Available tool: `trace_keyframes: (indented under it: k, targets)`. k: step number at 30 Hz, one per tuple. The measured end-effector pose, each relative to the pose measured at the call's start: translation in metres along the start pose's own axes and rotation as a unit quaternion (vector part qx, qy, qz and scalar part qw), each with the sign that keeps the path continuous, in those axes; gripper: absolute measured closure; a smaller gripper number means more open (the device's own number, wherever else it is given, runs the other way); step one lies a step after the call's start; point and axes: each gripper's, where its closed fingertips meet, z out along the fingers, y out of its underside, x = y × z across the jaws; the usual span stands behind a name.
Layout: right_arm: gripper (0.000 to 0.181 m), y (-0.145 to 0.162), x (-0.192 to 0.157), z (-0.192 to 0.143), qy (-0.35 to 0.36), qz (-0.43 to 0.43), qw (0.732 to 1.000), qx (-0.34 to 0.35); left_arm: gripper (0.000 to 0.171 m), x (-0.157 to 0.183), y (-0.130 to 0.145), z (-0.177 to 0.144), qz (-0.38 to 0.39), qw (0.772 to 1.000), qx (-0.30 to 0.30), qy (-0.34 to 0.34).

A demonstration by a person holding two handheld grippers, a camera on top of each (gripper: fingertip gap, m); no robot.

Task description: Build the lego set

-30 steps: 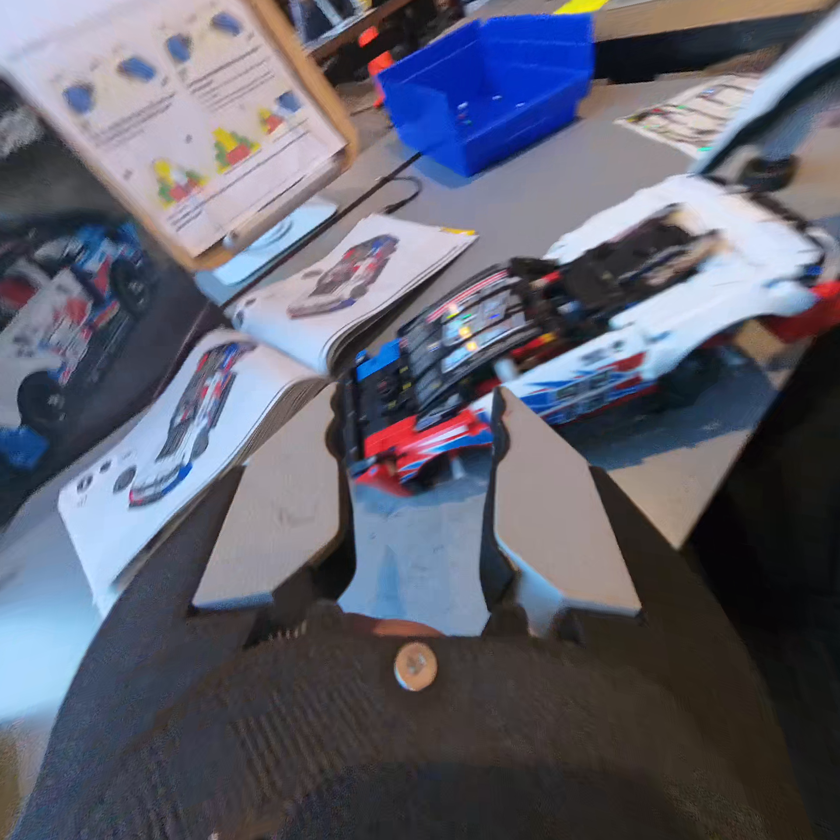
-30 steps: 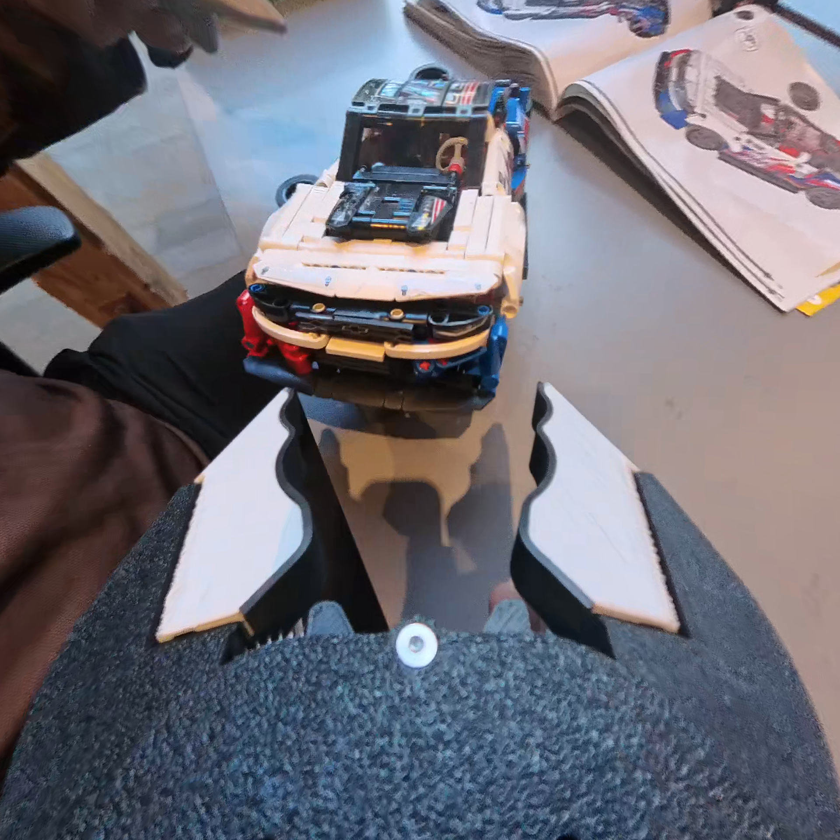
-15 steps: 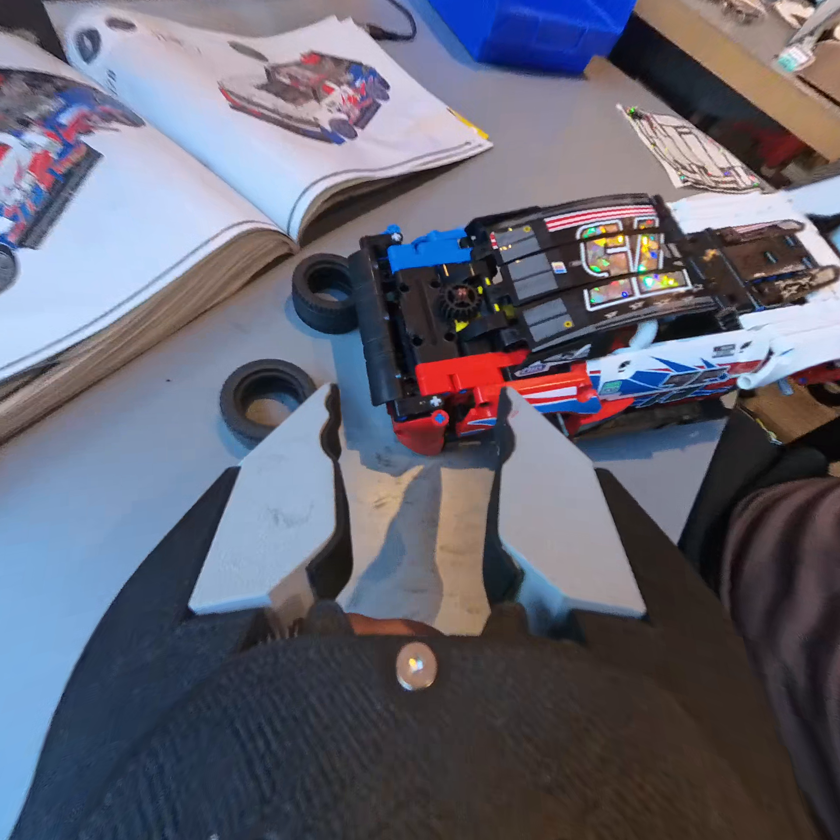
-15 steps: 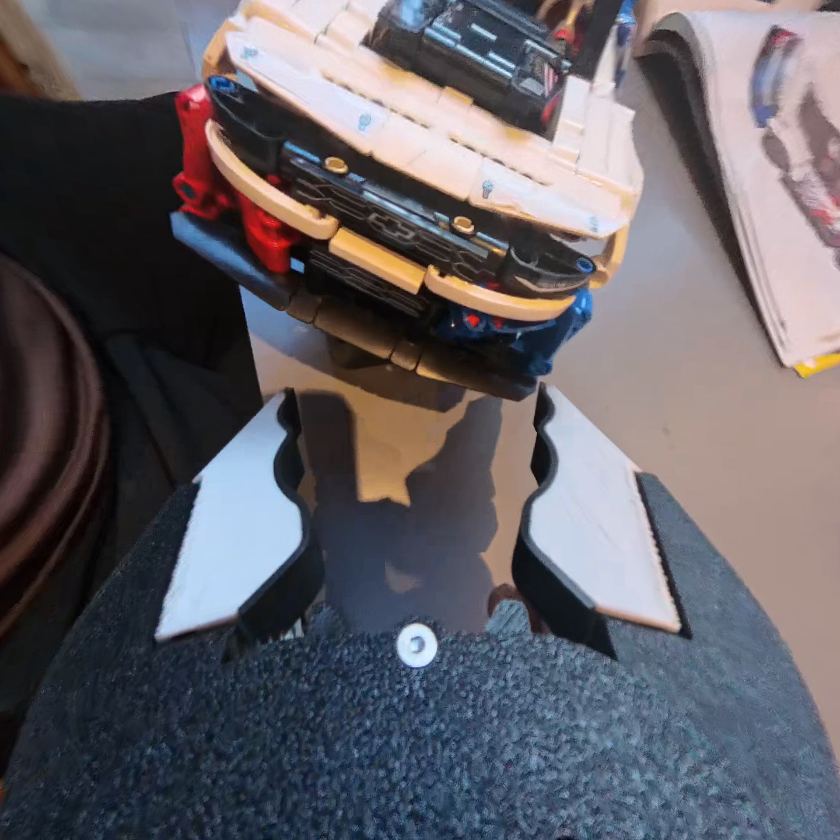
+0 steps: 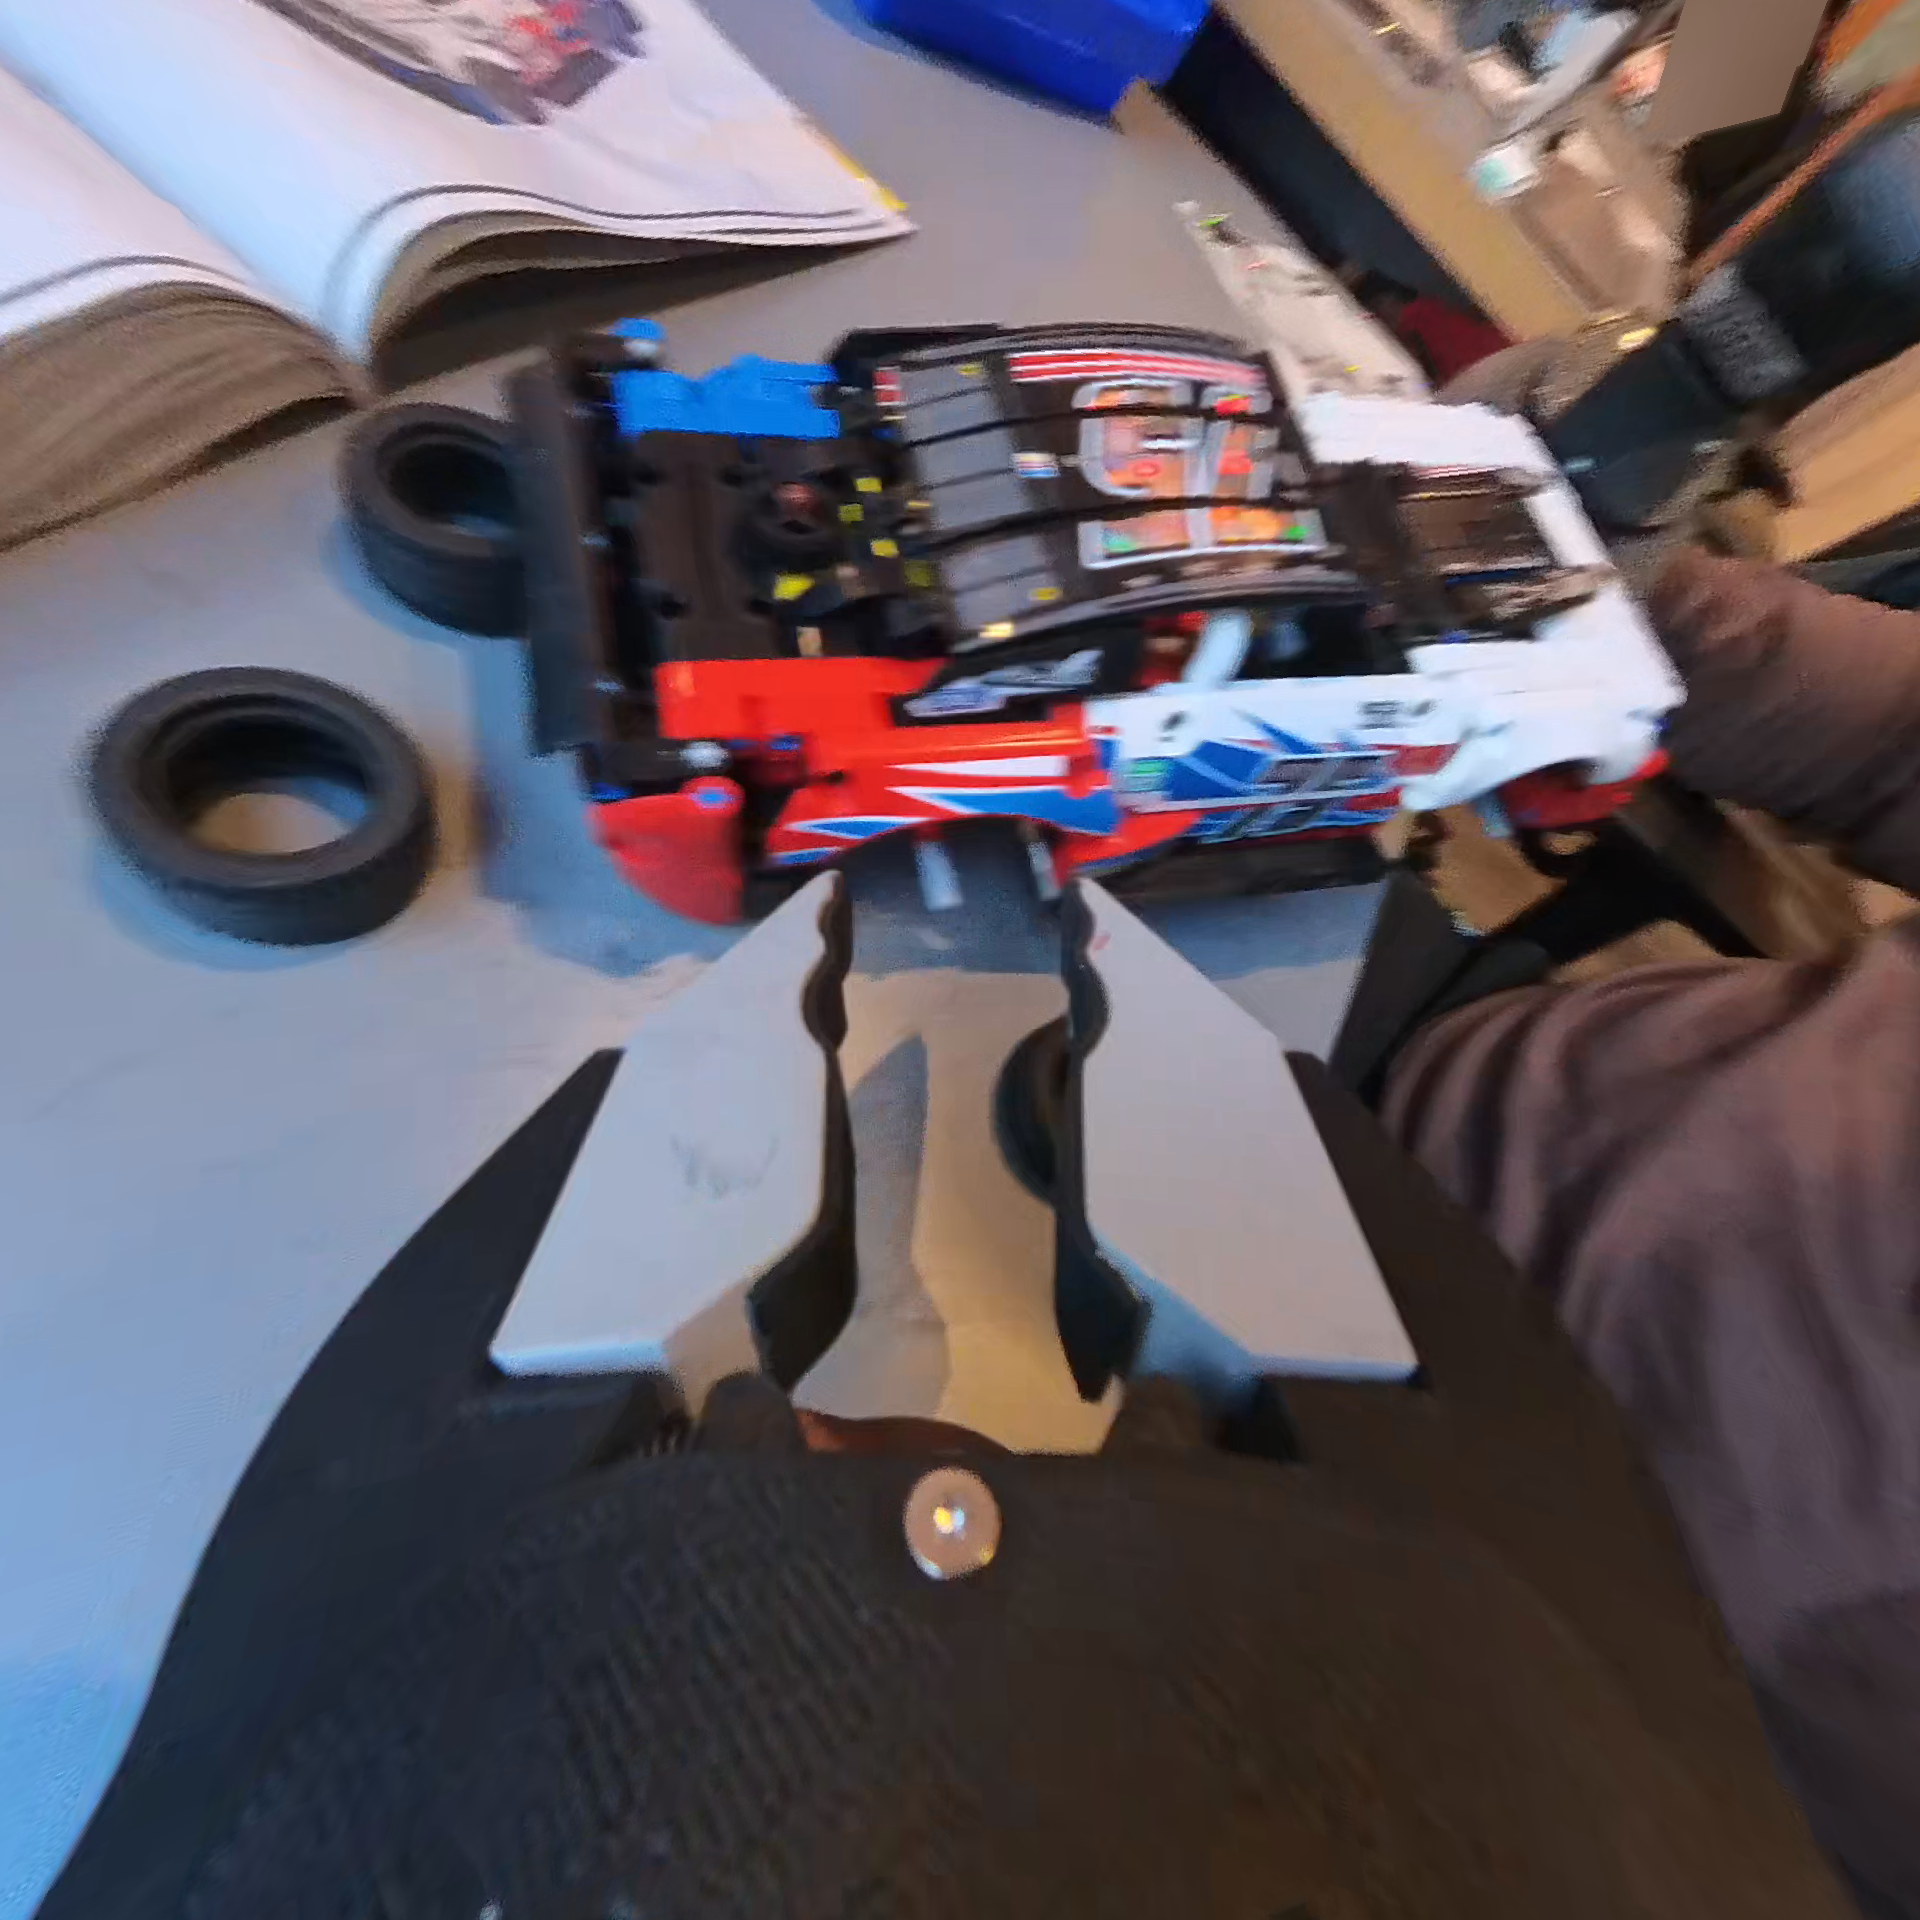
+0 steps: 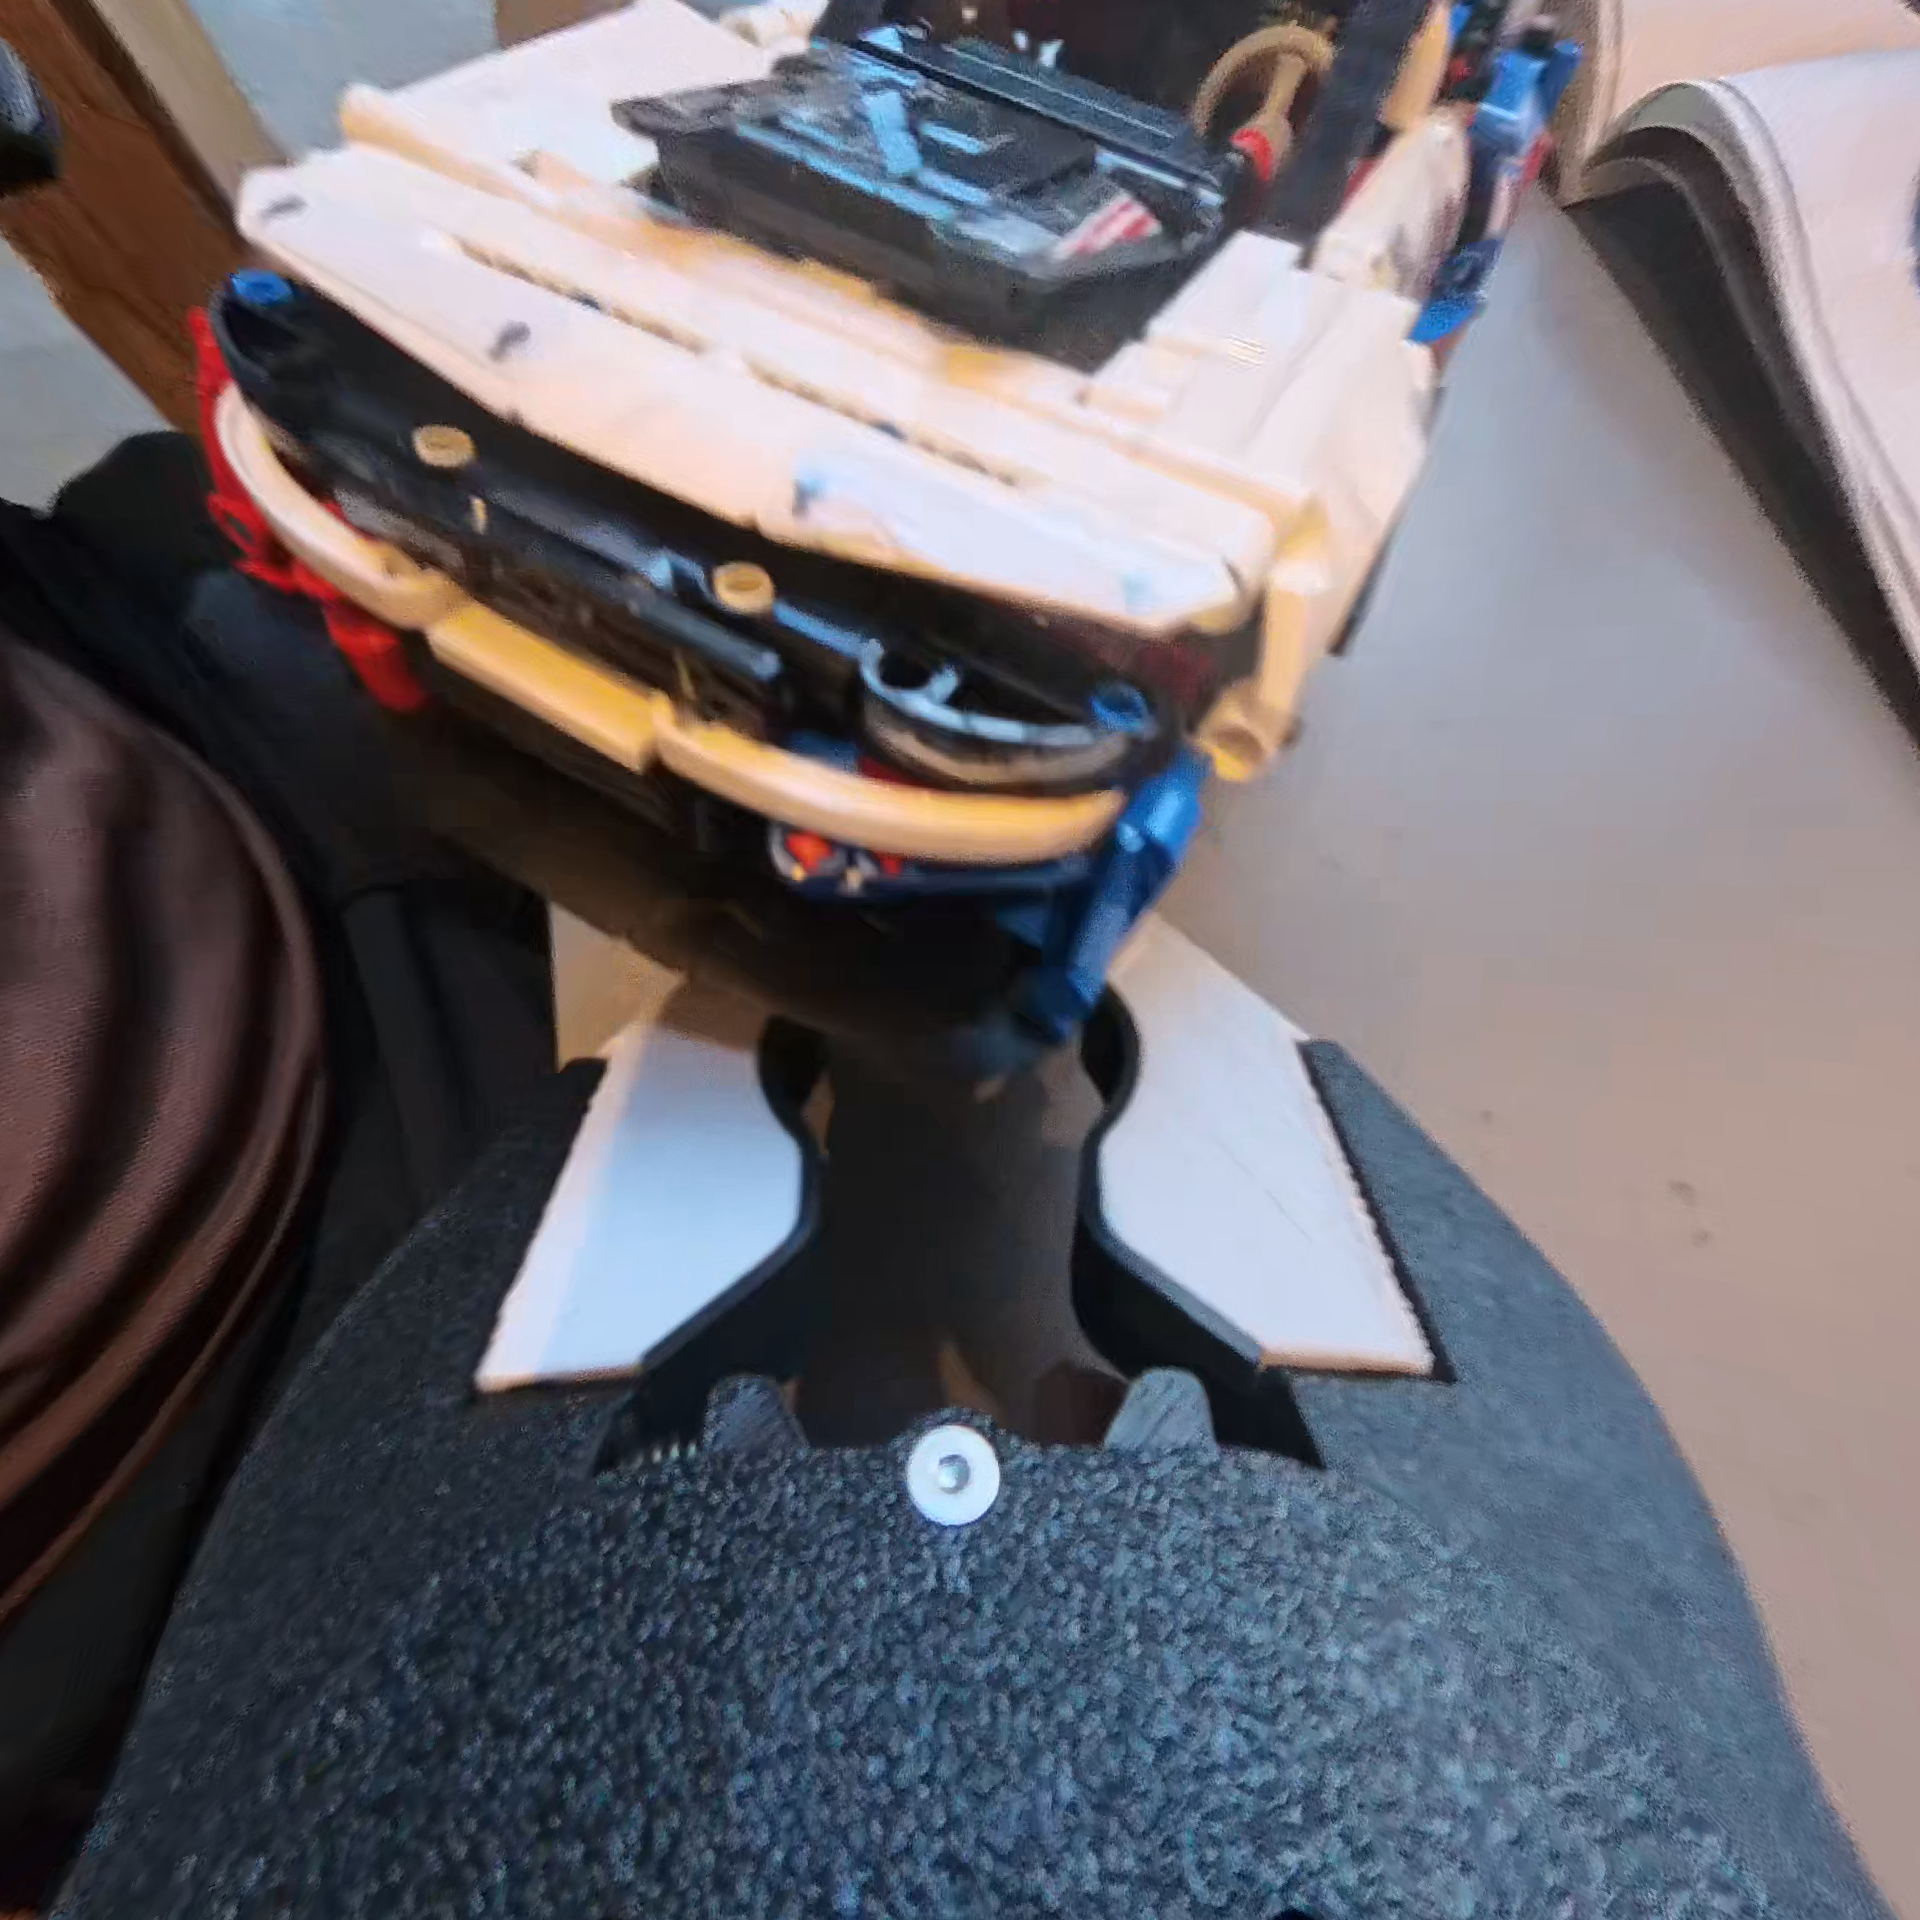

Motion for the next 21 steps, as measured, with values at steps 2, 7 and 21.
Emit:
trace_keyframes:
  k: [2, 7, 21]
  targets:
    - [0.140, -0.001, 0.007, -0.003, 0.035, -0.007, 0.999, 0.003, 0.129, 0.001, 0.002, 0.001, 0.006, 1.000, -0.009, -0.010]
    - [0.117, 0.017, 0.016, -0.018, 0.082, 0.032, 0.996, -0.025, 0.116, -0.046, -0.033, -0.033, 0.022, 0.989, 0.071, -0.127]
    - [0.061, -0.017, -0.005, 0.021, 0.244, 0.195, 0.949, 0.041, 0.113, -0.052, -0.037, 0.018, -0.040, 0.996, 0.049, -0.059]
